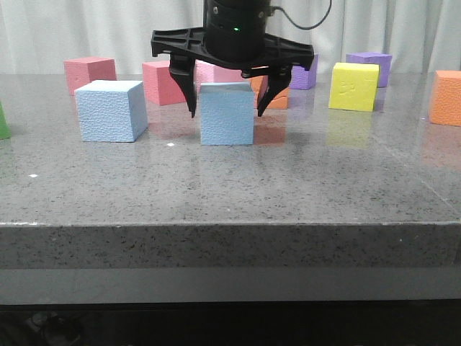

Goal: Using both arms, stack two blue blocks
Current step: 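Carry the cube toward the table center and lower it down, then open the right gripper and raise it away from the cube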

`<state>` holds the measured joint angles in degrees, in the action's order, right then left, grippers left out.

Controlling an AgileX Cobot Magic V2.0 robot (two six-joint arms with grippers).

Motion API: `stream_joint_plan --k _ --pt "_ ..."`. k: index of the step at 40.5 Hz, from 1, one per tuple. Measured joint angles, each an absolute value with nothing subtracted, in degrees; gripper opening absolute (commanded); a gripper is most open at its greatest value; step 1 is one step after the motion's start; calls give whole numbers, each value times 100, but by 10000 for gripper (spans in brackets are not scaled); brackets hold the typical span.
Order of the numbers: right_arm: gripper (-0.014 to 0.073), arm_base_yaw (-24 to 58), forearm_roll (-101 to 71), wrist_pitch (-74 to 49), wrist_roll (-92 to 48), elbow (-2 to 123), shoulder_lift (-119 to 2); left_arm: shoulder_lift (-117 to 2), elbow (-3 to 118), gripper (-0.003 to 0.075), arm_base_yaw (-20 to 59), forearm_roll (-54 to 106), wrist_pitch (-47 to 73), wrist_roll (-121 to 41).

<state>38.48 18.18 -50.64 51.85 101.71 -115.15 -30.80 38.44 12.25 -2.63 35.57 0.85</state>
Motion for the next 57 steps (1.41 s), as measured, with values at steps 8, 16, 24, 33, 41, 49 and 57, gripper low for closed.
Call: stream_joint_plan --k 8,16,24,33,41,49,57 --pt "624 3900 1821 -5656 5210 10505 -11507 -3080 3844 554 1225 -263 3557 85" --pt "624 4092 1831 -6412 4753 10791 -11107 -3080 3844 554 1225 -263 3557 85" --pt "624 4186 1797 -6739 3759 10668 -10308 -3080 3844 554 1225 -263 3557 85" --pt "624 4000 1612 -6261 2834 9206 -9028 -3080 3844 554 1225 -263 3557 85" --pt "624 3398 1414 -5100 2312 7347 -7589 -3080 3844 554 1225 -225 3557 85" --pt "624 3171 900 -4156 1294 5973 -6414 -3080 3844 554 1225 0 3557 85" --pt "624 3162 136 -4035 133 5602 -6080 -3080 3844 554 1225 155 3499 85"
